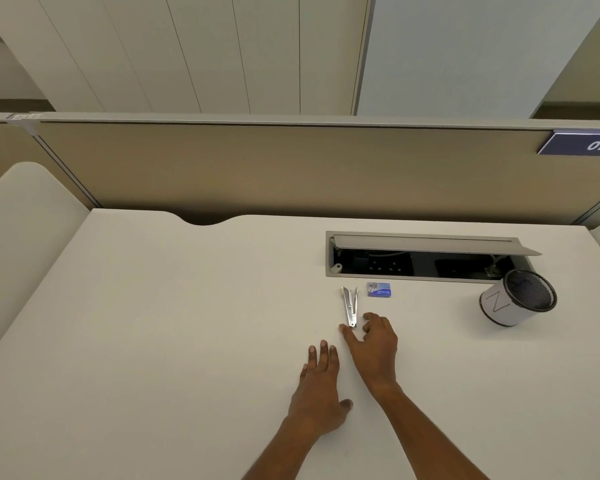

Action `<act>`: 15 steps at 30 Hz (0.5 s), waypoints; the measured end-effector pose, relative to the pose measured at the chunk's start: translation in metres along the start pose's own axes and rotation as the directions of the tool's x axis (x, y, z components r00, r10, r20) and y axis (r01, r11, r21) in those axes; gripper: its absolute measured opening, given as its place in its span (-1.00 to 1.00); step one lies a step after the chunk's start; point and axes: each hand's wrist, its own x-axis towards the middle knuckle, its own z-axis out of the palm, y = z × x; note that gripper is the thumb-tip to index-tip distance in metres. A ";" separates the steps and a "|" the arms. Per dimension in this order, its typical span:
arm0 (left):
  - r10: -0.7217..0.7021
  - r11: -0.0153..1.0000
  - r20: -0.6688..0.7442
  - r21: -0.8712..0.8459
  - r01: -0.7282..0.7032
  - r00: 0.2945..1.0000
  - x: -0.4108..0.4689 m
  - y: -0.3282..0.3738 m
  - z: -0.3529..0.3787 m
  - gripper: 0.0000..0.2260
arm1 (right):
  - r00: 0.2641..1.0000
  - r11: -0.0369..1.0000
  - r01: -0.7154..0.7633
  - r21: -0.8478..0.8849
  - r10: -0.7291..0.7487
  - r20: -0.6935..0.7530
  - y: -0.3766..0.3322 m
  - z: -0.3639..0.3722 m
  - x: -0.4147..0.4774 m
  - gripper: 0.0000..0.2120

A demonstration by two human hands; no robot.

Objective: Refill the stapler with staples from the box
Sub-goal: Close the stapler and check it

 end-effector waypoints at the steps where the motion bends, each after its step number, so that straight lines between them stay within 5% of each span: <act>1: -0.001 1.000 0.002 0.007 0.001 1.000 0.001 0.000 0.000 -0.13 | 1.000 1.000 0.005 0.011 -0.005 -0.006 0.001 -0.001 -0.003 -0.57; 6: -0.003 1.000 0.010 0.012 0.003 1.000 0.002 0.000 -0.001 -0.12 | 1.000 1.000 0.009 -0.018 -0.010 -0.021 -0.008 -0.002 -0.002 -0.82; 15: 0.004 1.000 0.008 0.011 -0.004 1.000 0.001 -0.001 -0.002 -0.10 | 0.998 0.999 -0.014 -0.052 0.017 0.057 -0.007 -0.006 0.001 -0.71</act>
